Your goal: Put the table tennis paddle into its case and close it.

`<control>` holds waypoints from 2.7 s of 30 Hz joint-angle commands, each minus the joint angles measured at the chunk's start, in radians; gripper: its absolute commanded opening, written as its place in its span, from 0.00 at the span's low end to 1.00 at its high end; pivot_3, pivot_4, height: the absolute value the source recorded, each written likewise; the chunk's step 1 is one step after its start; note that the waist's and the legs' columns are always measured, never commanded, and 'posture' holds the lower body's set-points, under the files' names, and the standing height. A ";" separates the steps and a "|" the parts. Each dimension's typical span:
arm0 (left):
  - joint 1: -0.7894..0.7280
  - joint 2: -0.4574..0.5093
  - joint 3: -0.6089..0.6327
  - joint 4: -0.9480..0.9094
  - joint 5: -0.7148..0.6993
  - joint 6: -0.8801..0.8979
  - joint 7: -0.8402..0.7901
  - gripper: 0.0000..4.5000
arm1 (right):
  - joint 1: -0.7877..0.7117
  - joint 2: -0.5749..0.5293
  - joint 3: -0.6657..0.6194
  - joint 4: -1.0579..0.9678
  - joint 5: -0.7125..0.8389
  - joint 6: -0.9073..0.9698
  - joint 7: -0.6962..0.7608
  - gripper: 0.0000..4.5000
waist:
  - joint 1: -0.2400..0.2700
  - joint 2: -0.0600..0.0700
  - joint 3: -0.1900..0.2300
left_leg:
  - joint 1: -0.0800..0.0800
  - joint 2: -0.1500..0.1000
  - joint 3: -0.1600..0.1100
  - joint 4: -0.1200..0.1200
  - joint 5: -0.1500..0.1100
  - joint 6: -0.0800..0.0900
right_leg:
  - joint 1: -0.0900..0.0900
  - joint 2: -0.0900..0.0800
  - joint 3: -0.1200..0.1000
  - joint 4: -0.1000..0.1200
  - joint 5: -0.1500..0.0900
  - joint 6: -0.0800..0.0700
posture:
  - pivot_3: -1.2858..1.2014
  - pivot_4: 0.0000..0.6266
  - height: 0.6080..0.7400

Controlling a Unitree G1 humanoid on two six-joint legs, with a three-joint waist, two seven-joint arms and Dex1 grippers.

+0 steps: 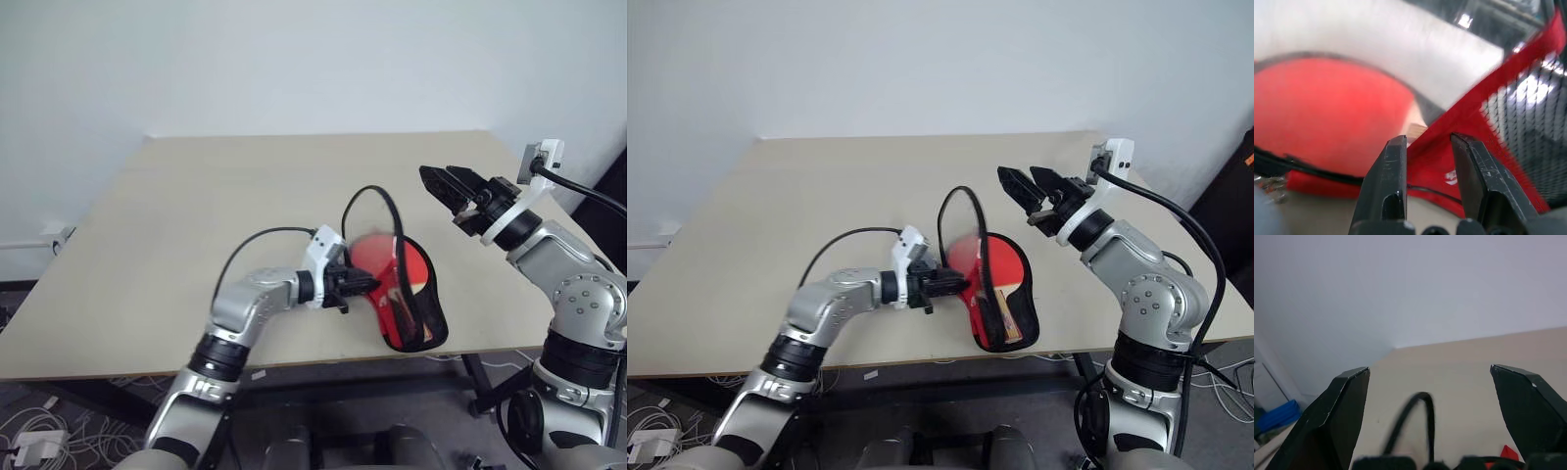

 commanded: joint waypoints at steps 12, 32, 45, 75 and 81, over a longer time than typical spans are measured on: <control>0.080 0.105 0.080 -0.223 -0.062 0.057 -0.022 0.32 | 0.090 -0.082 0.181 0.064 -0.166 -0.075 -0.020 0.95 | -0.001 0.000 0.000 | 0.000 0.000 -0.002 0.001 0.000 0.001 | 0.000 0.000 0.000 0.000 0.000 0.000 | 0.52 0.00 0.88; 0.233 0.159 0.075 -0.246 -0.072 -0.002 -0.053 0.32 | 0.171 -0.026 0.229 0.126 -0.272 -0.207 0.002 0.95 | 0.009 0.000 0.000 | 0.000 0.001 -0.001 0.002 -0.003 -0.002 | 0.000 0.000 0.001 0.001 -0.001 0.002 | 0.52 0.00 0.88; 0.111 -0.034 0.144 -0.094 -0.172 0.296 0.112 0.66 | 0.197 -0.010 0.202 0.093 -0.278 -0.200 -0.040 0.95 | 0.011 0.000 0.000 | 0.000 0.000 -0.002 0.003 -0.001 0.002 | 0.001 0.000 0.000 0.001 -0.001 0.002 | 0.52 0.00 0.88; -0.071 -0.309 0.323 0.290 -0.221 0.498 0.248 0.45 | 0.173 0.030 0.187 0.122 -0.334 -0.218 -0.127 0.95 | 0.027 0.000 0.000 | 0.001 -0.001 -0.009 0.008 -0.004 0.002 | 0.009 -0.001 -0.005 -0.001 -0.001 0.002 | 0.52 0.00 0.88; -0.076 -0.322 0.347 0.317 -0.206 0.485 0.273 0.01 | 0.168 0.042 0.160 0.127 -0.322 -0.232 -0.141 0.95 | 0.027 0.000 0.000 | 0.001 -0.001 -0.009 0.008 -0.004 0.002 | 0.009 -0.001 -0.005 -0.001 -0.001 0.002 | 0.52 0.00 0.88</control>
